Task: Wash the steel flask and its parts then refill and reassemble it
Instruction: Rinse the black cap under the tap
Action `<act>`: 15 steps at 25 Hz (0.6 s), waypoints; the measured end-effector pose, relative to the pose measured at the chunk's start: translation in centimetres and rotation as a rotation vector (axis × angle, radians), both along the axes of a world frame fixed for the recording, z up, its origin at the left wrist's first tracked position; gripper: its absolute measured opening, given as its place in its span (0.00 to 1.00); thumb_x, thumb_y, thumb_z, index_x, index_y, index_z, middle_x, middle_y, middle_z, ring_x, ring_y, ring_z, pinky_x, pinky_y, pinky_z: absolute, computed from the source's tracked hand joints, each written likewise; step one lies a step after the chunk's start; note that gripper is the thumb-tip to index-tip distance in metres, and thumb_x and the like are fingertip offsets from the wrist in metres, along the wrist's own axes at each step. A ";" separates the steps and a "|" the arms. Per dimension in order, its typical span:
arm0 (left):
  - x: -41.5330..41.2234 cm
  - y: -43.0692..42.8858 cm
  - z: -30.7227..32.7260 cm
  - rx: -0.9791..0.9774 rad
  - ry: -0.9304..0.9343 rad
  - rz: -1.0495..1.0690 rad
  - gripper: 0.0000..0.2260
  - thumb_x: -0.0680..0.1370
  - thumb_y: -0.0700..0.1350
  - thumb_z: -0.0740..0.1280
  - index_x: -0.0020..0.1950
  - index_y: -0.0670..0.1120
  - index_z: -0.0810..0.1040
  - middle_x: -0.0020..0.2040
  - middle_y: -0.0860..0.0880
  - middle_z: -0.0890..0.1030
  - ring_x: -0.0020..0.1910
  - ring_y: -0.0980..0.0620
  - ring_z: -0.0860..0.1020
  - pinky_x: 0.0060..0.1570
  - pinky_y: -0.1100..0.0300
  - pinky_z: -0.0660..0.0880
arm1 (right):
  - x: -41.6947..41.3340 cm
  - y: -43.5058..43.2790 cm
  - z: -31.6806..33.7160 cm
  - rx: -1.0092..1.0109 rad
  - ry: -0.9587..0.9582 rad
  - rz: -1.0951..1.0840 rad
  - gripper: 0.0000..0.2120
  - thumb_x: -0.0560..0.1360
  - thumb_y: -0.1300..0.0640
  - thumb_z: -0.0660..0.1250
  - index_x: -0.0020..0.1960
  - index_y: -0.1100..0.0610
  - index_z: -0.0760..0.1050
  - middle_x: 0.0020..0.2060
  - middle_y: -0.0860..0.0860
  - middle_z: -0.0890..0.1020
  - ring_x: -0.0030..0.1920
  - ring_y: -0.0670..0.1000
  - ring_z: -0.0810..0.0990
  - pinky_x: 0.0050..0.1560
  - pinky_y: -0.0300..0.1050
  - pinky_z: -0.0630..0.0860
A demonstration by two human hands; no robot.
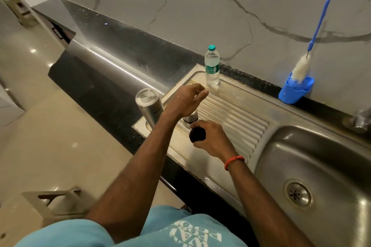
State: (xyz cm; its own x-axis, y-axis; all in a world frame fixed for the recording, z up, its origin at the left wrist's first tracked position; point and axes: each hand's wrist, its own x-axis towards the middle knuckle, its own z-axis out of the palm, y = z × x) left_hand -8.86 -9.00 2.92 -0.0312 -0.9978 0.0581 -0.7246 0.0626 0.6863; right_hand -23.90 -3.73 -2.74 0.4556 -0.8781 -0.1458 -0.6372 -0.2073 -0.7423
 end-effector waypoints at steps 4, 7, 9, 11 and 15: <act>1.3 -1.3 -0.8 0.014 0.048 -0.002 0.15 0.84 0.53 0.62 0.62 0.45 0.81 0.55 0.46 0.83 0.53 0.50 0.81 0.57 0.47 0.80 | 2.8 -0.4 -2.8 -0.045 0.069 -0.013 0.27 0.67 0.65 0.78 0.63 0.50 0.78 0.63 0.50 0.79 0.66 0.51 0.74 0.66 0.43 0.72; 1.9 -2.1 -1.5 0.046 0.013 -0.028 0.15 0.84 0.56 0.62 0.64 0.48 0.78 0.58 0.46 0.83 0.55 0.49 0.81 0.58 0.46 0.80 | 4.4 -0.3 -4.6 -0.058 0.134 0.014 0.26 0.68 0.68 0.76 0.62 0.50 0.78 0.61 0.51 0.79 0.66 0.52 0.73 0.65 0.45 0.75; 1.9 -2.8 -2.0 0.123 -0.021 -0.060 0.17 0.83 0.58 0.62 0.66 0.50 0.76 0.60 0.46 0.83 0.56 0.48 0.81 0.59 0.45 0.79 | 5.2 -0.2 -5.4 -0.056 0.160 0.038 0.27 0.68 0.67 0.76 0.62 0.49 0.78 0.59 0.50 0.80 0.64 0.52 0.74 0.64 0.46 0.76; 1.7 -3.4 -2.6 0.213 -0.096 -0.080 0.19 0.82 0.61 0.62 0.68 0.51 0.75 0.62 0.46 0.82 0.58 0.48 0.80 0.60 0.46 0.78 | 5.7 -0.3 -6.0 -0.081 0.170 0.057 0.26 0.67 0.66 0.77 0.61 0.50 0.78 0.57 0.49 0.81 0.62 0.53 0.74 0.61 0.47 0.77; 1.0 -4.3 -4.3 0.284 -0.284 -0.075 0.21 0.80 0.64 0.64 0.67 0.53 0.75 0.62 0.47 0.81 0.59 0.45 0.79 0.59 0.43 0.76 | 6.1 -0.9 -6.4 -0.066 0.180 0.070 0.25 0.68 0.61 0.76 0.60 0.48 0.74 0.58 0.50 0.79 0.60 0.53 0.74 0.56 0.43 0.74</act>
State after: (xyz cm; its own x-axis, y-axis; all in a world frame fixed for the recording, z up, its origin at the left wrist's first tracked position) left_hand -7.84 -13.33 -1.39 -0.0799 -0.9671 -0.2414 -0.8886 -0.0406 0.4570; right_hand -17.83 -4.60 -9.16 0.4873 -0.8559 -0.1733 -0.7408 -0.3002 -0.6009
